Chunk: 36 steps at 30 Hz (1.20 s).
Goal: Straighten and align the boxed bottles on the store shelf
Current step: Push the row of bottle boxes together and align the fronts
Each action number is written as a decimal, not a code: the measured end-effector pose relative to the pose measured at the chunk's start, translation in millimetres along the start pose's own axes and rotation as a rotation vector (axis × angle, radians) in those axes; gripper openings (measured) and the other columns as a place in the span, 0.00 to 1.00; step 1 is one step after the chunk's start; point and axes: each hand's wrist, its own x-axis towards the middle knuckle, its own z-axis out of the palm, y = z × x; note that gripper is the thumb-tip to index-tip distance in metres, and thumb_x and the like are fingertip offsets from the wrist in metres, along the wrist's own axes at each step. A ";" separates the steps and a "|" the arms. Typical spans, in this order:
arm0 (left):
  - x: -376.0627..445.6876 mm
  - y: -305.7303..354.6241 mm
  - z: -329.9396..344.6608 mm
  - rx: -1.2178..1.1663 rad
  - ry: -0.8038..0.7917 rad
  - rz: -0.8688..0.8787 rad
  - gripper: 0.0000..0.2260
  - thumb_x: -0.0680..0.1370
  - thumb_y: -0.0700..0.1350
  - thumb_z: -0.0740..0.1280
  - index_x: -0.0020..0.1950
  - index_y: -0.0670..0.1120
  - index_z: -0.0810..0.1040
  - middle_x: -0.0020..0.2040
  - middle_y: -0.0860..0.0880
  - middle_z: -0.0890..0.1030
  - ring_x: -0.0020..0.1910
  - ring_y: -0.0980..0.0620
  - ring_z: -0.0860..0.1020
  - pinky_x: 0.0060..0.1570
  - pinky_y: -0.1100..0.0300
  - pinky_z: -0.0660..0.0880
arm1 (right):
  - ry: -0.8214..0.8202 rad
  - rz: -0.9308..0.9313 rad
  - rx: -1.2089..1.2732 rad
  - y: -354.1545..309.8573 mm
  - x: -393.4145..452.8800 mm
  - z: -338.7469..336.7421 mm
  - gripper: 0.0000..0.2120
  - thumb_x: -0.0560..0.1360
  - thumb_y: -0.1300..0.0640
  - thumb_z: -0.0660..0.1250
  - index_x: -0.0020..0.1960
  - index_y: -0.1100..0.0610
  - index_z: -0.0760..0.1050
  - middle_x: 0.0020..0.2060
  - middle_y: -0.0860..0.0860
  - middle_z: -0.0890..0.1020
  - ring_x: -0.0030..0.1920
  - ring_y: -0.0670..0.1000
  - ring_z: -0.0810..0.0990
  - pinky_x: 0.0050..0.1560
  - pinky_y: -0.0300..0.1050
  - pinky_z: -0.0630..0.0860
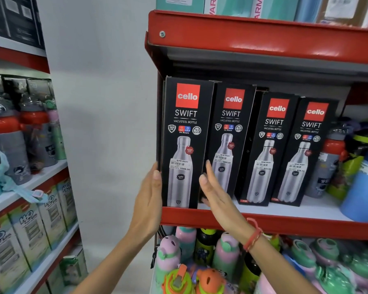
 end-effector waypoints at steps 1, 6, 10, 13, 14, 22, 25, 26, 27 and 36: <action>-2.2 3.5 3.9 0.033 0.158 0.077 0.25 0.78 0.66 0.47 0.71 0.61 0.66 0.69 0.61 0.68 0.67 0.63 0.67 0.70 0.58 0.64 | 0.073 -0.021 0.019 -1.2 0.0 -4.8 0.31 0.71 0.28 0.52 0.73 0.30 0.49 0.60 0.17 0.58 0.71 0.37 0.59 0.72 0.43 0.58; -7.3 32.7 41.9 -0.035 -0.010 0.282 0.17 0.81 0.55 0.52 0.64 0.53 0.74 0.60 0.57 0.79 0.61 0.57 0.76 0.59 0.64 0.72 | 0.419 -0.009 0.109 7.9 0.2 -36.2 0.22 0.79 0.41 0.54 0.71 0.44 0.65 0.71 0.42 0.68 0.71 0.45 0.66 0.73 0.54 0.64; -17.4 30.8 87.9 -0.022 -0.390 0.076 0.33 0.75 0.71 0.45 0.77 0.61 0.48 0.77 0.65 0.51 0.73 0.71 0.49 0.67 0.76 0.48 | 0.356 0.118 0.075 24.2 -2.9 -47.4 0.28 0.79 0.39 0.53 0.76 0.46 0.57 0.76 0.45 0.61 0.75 0.46 0.59 0.76 0.50 0.55; -12.5 26.5 105.8 -0.066 -0.406 -0.082 0.37 0.72 0.73 0.41 0.76 0.59 0.36 0.77 0.61 0.40 0.72 0.68 0.41 0.68 0.65 0.42 | 0.292 0.195 0.091 30.4 0.3 -53.6 0.32 0.77 0.34 0.50 0.77 0.45 0.52 0.78 0.42 0.56 0.76 0.45 0.54 0.72 0.44 0.51; -10.6 24.9 109.5 -0.068 -0.398 -0.118 0.38 0.71 0.73 0.40 0.76 0.57 0.35 0.78 0.59 0.39 0.73 0.66 0.41 0.69 0.63 0.42 | 0.275 0.219 0.106 31.1 2.2 -56.1 0.34 0.76 0.32 0.49 0.77 0.44 0.51 0.78 0.42 0.55 0.77 0.45 0.53 0.74 0.46 0.50; -7.0 24.1 108.7 -0.114 -0.347 -0.298 0.48 0.61 0.80 0.38 0.77 0.58 0.46 0.76 0.59 0.51 0.67 0.64 0.52 0.65 0.59 0.48 | 0.188 0.314 0.178 28.3 1.4 -64.0 0.49 0.63 0.19 0.47 0.77 0.43 0.52 0.78 0.48 0.57 0.77 0.52 0.57 0.77 0.59 0.52; -4.1 28.6 109.9 -0.132 -0.318 -0.314 0.41 0.71 0.75 0.42 0.78 0.53 0.49 0.74 0.60 0.54 0.72 0.61 0.51 0.69 0.62 0.49 | 0.154 0.333 0.123 29.7 -6.9 -69.7 0.54 0.57 0.15 0.45 0.77 0.43 0.52 0.78 0.50 0.58 0.77 0.53 0.59 0.77 0.60 0.53; -4.0 28.6 107.0 -0.174 -0.290 -0.329 0.35 0.77 0.68 0.44 0.78 0.49 0.52 0.77 0.55 0.55 0.76 0.57 0.51 0.70 0.62 0.51 | 0.140 0.342 0.099 30.1 -10.4 -71.2 0.56 0.56 0.15 0.45 0.77 0.43 0.52 0.78 0.51 0.59 0.76 0.54 0.60 0.76 0.61 0.53; -6.2 24.4 100.4 -0.225 -0.289 -0.342 0.32 0.79 0.64 0.47 0.78 0.47 0.53 0.79 0.51 0.54 0.77 0.52 0.51 0.71 0.60 0.51 | 0.125 0.348 0.077 30.3 -13.8 -72.5 0.57 0.55 0.14 0.44 0.77 0.43 0.52 0.77 0.52 0.59 0.76 0.54 0.61 0.76 0.61 0.54; -12.2 8.5 84.2 -0.278 -0.467 -0.350 0.59 0.51 0.85 0.45 0.77 0.59 0.49 0.80 0.52 0.49 0.78 0.49 0.48 0.76 0.42 0.44 | 0.086 0.354 0.069 27.8 -33.3 -79.0 0.58 0.53 0.13 0.46 0.76 0.42 0.53 0.77 0.52 0.62 0.74 0.52 0.65 0.76 0.60 0.57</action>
